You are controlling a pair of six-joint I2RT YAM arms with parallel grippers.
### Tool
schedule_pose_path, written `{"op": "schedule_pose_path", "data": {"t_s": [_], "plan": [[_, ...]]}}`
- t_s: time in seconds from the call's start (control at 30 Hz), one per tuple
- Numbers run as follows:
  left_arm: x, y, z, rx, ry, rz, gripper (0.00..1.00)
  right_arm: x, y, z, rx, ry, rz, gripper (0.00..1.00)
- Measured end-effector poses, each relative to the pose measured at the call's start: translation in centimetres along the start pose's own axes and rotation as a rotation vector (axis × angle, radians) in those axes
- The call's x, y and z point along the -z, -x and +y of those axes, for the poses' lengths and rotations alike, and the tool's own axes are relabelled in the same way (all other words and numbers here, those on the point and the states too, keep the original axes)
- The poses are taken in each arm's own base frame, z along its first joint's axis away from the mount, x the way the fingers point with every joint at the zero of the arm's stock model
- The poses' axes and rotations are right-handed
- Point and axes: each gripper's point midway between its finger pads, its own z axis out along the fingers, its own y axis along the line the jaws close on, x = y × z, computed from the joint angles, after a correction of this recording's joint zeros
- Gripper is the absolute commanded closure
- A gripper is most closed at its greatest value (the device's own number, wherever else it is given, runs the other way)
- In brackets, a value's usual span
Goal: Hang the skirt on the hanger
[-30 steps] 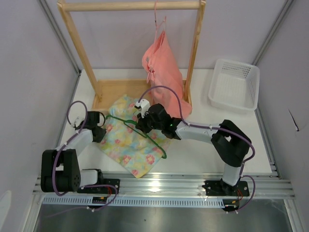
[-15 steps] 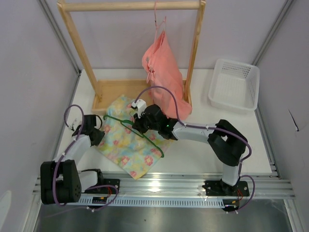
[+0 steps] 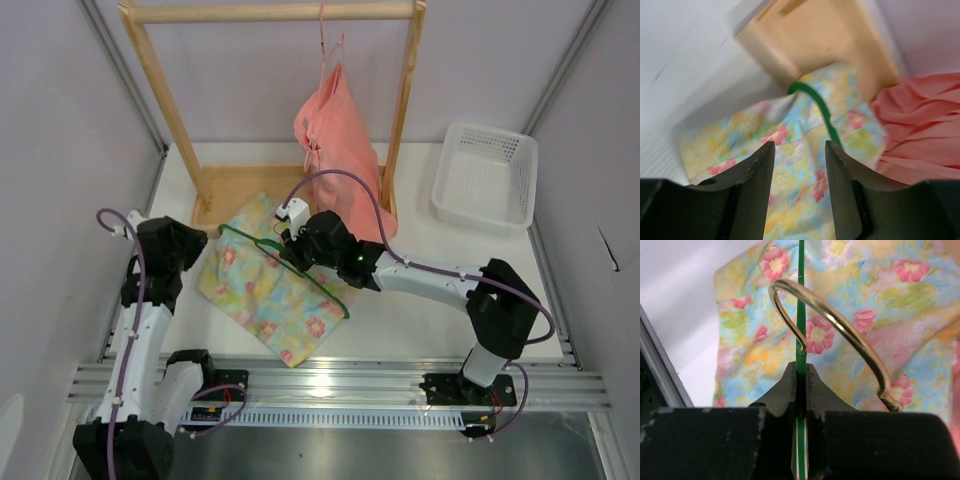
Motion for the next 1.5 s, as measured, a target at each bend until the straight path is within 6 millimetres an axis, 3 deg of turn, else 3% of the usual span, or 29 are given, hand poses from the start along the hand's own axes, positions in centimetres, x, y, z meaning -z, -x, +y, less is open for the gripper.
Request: {"op": "schedule_pose_path", "data": {"t_s": [0.13, 0.33, 0.43, 0.57, 0.7, 0.87, 0.97, 1.1, 1.23, 1.5], "plan": [[2.8, 3.3, -4.0, -0.01, -0.124, -0.076, 0.48, 2.3, 3.6, 0.4, 0.039, -0.003, -0.018, 1.0], [5.2, 5.9, -8.2, -0.045, -0.239, -0.102, 0.48, 6.8, 11.9, 1.6, 0.099, 0.006, -0.101, 1.0], [5.8, 6.6, -9.3, -0.068, -0.272, -0.106, 0.47, 10.0, 15.8, 2.3, 0.117, 0.021, -0.15, 1.0], [6.5, 6.6, -10.2, -0.106, -0.317, -0.098, 0.51, 13.4, 18.8, 2.9, 0.134, 0.027, -0.199, 1.0], [6.9, 6.2, -11.0, -0.137, -0.373, -0.078, 0.49, 14.8, 18.6, 3.1, 0.133, 0.033, -0.181, 1.0], [7.8, 5.6, -11.5, -0.166, -0.458, -0.092, 0.45, 14.8, 16.7, 3.3, 0.131, 0.045, -0.107, 1.0], [8.3, 5.5, -12.6, -0.185, -0.536, -0.108, 0.48, 14.9, 16.0, 3.4, 0.123, 0.056, -0.078, 1.0], [8.6, 4.6, -14.4, -0.222, -0.675, -0.091, 0.48, 15.1, 15.6, 3.4, 0.118, 0.058, -0.061, 1.0], [8.6, 3.2, -14.7, -0.262, -0.747, -0.063, 0.47, 15.3, 15.5, 3.1, 0.112, 0.05, -0.05, 1.0], [13.0, 3.9, -15.9, -0.29, -0.848, -0.136, 0.47, 15.3, 15.9, 2.7, 0.093, 0.057, -0.054, 1.0]]}}
